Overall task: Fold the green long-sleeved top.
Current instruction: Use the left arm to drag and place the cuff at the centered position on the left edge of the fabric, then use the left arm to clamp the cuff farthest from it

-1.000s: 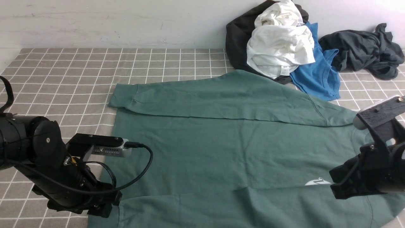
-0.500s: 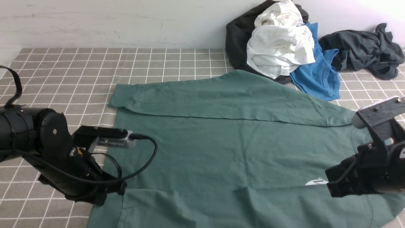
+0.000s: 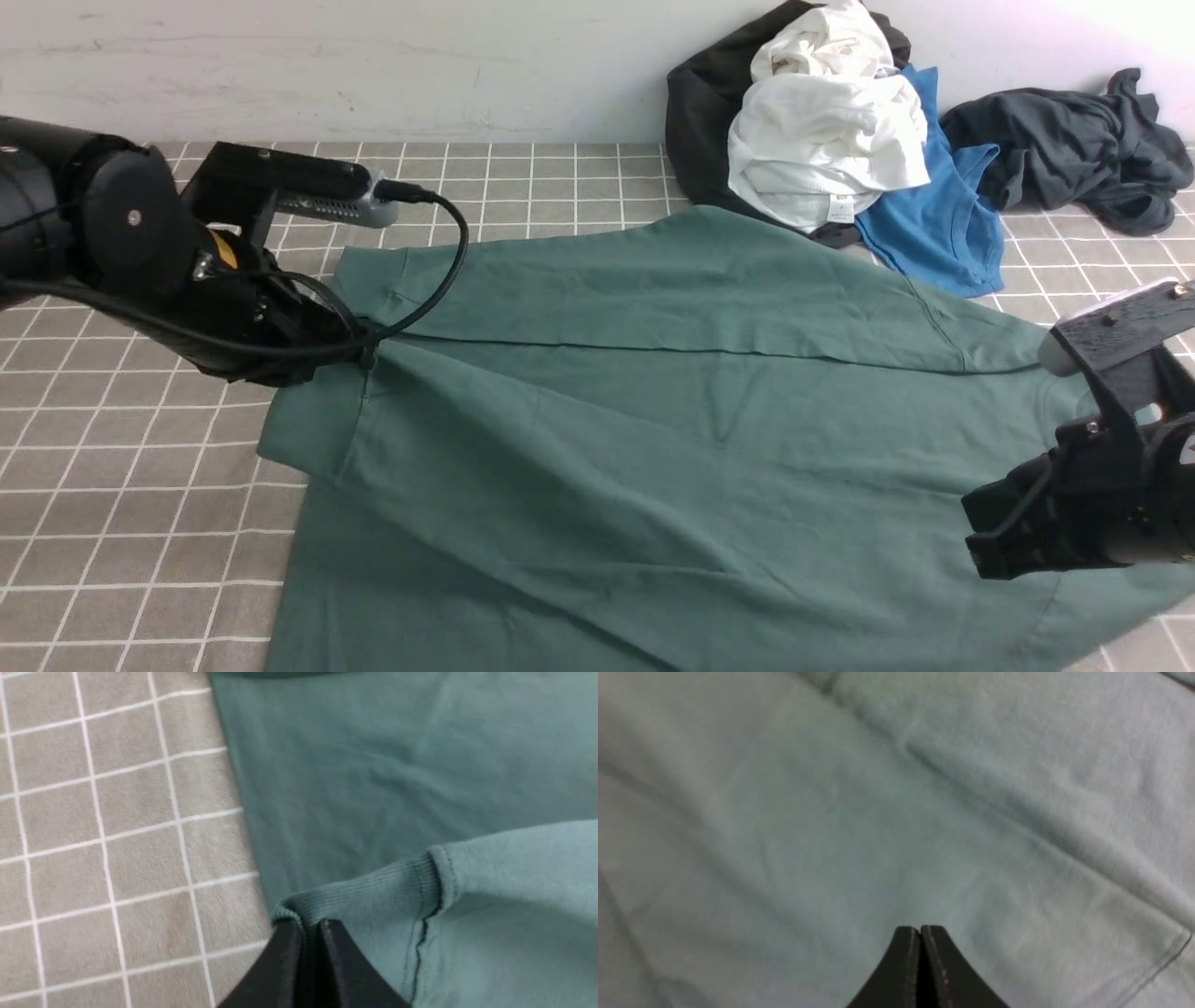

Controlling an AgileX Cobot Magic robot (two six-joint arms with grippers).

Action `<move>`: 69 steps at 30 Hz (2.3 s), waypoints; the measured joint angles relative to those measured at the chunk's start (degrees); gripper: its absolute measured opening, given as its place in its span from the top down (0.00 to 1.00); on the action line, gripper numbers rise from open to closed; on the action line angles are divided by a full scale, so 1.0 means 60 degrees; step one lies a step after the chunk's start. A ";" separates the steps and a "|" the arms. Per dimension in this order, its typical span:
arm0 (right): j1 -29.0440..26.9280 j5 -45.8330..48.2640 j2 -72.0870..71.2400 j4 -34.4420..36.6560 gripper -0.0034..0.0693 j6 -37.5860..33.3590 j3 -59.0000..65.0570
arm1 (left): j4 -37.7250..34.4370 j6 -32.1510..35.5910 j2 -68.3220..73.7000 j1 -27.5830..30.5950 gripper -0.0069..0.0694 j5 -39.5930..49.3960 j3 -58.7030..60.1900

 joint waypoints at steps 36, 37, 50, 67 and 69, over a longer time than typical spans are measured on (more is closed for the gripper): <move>0.0000 0.0000 0.0000 0.0226 0.97 0.0000 0.0000 | -0.2126 0.0952 0.6845 0.1621 0.92 0.2643 -0.8818; 0.0000 0.0000 0.0000 0.0226 0.97 0.0000 0.0000 | -0.2126 0.0981 0.6768 0.1621 0.92 0.2841 -0.8941; 0.0000 -0.0100 0.0000 0.0226 0.97 0.0000 0.0000 | -0.1052 0.1371 0.7462 0.1621 0.41 0.3311 -0.9079; 0.0000 -0.0108 0.0000 0.0226 0.97 0.0000 0.0000 | -0.1793 0.2462 0.7289 0.1622 0.89 0.3776 -0.9090; 0.0000 -0.0108 0.0000 0.0226 0.97 0.0000 0.0000 | -0.1793 0.2580 0.6958 0.1622 0.89 0.4317 -0.9084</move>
